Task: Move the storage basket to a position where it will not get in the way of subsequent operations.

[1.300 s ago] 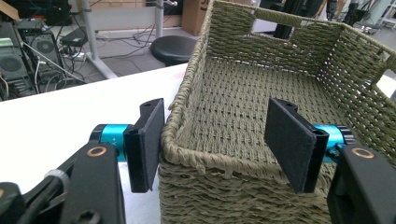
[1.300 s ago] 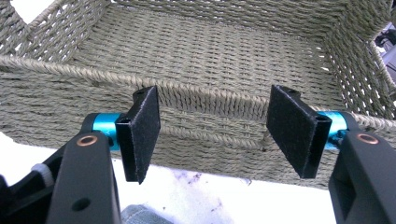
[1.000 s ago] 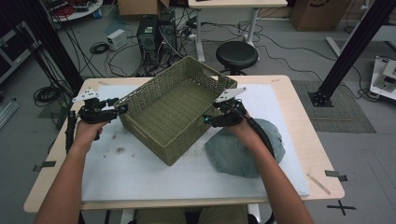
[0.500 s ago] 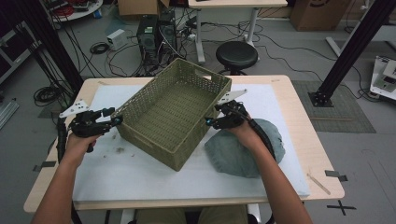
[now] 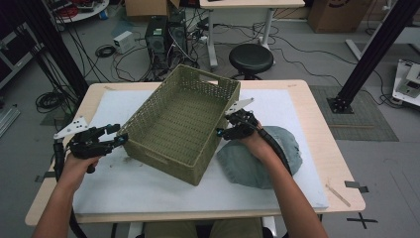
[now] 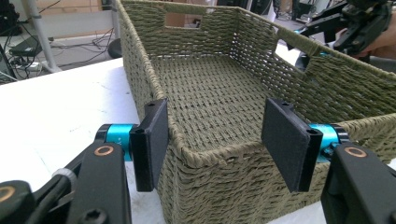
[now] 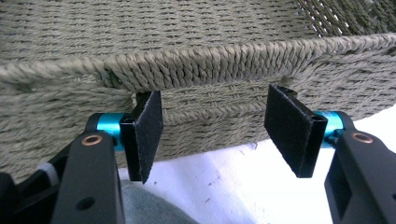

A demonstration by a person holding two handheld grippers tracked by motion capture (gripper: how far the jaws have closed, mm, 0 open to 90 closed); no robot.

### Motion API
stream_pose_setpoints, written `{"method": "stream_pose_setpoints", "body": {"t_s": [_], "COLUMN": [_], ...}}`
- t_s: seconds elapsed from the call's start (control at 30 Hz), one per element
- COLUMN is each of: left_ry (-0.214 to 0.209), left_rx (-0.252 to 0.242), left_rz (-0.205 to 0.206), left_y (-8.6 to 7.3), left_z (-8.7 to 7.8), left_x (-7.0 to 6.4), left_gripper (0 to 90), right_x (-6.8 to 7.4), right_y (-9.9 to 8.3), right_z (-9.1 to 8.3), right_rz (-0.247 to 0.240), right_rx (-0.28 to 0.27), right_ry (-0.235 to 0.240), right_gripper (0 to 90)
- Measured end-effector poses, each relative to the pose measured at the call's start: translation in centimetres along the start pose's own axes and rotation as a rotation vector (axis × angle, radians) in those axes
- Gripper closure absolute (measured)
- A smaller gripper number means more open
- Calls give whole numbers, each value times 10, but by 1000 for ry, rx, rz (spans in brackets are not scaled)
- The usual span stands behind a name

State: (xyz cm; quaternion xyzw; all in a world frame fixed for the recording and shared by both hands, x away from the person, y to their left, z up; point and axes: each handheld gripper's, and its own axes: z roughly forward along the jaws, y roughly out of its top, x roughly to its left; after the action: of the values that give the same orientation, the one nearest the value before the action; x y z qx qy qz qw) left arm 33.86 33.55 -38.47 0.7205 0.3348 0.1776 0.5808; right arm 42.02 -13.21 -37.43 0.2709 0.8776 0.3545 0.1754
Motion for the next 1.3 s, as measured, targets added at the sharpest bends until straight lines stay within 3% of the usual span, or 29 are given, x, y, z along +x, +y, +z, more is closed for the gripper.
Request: {"method": "stream_pose_setpoints", "body": {"t_s": [0.23, 0.6, 0.73, 0.8, 0.9, 1.0, 1.13, 1.3], "left_ry": [14, 11, 8, -1, 35, 72, 120, 166], "left_rx": [-13, -31, -13, -7, -29, -38, -8, 63], "left_rz": [-5, -8, -14, -29, -69, -70, -68, -73], "left_y": [-3, -14, -18, -18, -12, -1, 15, 28], "left_z": [-5, -28, -32, -32, -32, -31, -21, 0], "left_x": [-5, -7, -6, -4, -1, 3, 9, 17], "left_gripper": [417, 421, 437, 437, 334, 318, 300, 291], "right_x": [3, 9, 10, 7, 6, 4, 7, 14], "right_y": [9, 21, 30, 31, 27, 23, 19, 17], "right_z": [9, 21, 27, 29, 26, 18, 7, 4], "right_rz": [-29, -52, -71, -57, -41, -26, -27, -41], "right_rx": [32, 15, 26, 26, 9, -13, -31, -40], "right_ry": [7, -9, -42, -63, -82, -73, -61, -44], "right_gripper": [414, 457, 446, 391, 385, 380, 374, 371]}}
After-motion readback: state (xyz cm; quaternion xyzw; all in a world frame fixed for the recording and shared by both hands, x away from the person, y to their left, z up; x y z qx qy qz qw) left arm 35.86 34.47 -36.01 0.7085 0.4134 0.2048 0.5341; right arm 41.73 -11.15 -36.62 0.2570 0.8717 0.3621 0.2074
